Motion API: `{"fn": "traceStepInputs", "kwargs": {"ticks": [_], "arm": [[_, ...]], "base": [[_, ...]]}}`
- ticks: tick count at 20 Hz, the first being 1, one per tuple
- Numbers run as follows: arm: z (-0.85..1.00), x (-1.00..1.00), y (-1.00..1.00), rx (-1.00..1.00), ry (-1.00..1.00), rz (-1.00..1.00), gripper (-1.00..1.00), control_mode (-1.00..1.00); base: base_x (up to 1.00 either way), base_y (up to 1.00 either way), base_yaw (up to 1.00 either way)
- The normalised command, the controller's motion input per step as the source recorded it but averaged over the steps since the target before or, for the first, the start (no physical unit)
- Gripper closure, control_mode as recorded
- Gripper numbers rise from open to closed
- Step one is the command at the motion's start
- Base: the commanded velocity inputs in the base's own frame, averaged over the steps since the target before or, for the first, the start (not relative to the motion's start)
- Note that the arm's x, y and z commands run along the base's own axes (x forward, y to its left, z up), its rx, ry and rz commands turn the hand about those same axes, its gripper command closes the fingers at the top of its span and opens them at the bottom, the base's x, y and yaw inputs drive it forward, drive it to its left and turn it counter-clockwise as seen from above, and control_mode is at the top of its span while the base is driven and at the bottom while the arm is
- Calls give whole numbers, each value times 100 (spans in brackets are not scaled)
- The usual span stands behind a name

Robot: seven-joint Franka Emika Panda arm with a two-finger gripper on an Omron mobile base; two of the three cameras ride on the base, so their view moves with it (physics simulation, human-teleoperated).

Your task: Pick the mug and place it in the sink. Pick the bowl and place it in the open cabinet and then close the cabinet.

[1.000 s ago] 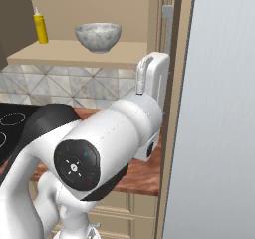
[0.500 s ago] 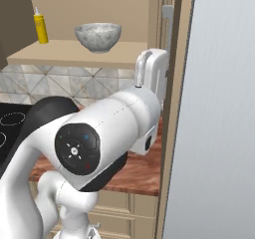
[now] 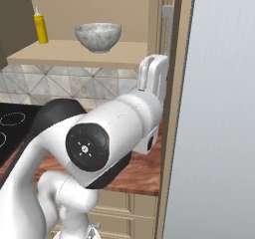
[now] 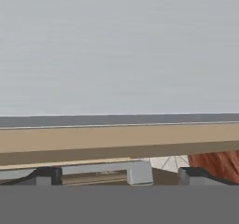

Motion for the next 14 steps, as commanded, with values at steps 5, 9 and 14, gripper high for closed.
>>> {"fn": "traceStepInputs", "kwargs": {"ticks": [5, 9, 14], "arm": [[-11, 38, 1, 0, 0, 0, -100, -100], [-9, 35, 5, 0, 0, 0, -100, -100], [-12, 36, 2, 0, 0, 0, -100, -100]], "base": [[0, 0, 0], [0, 0, 0], [0, 0, 0]]}}
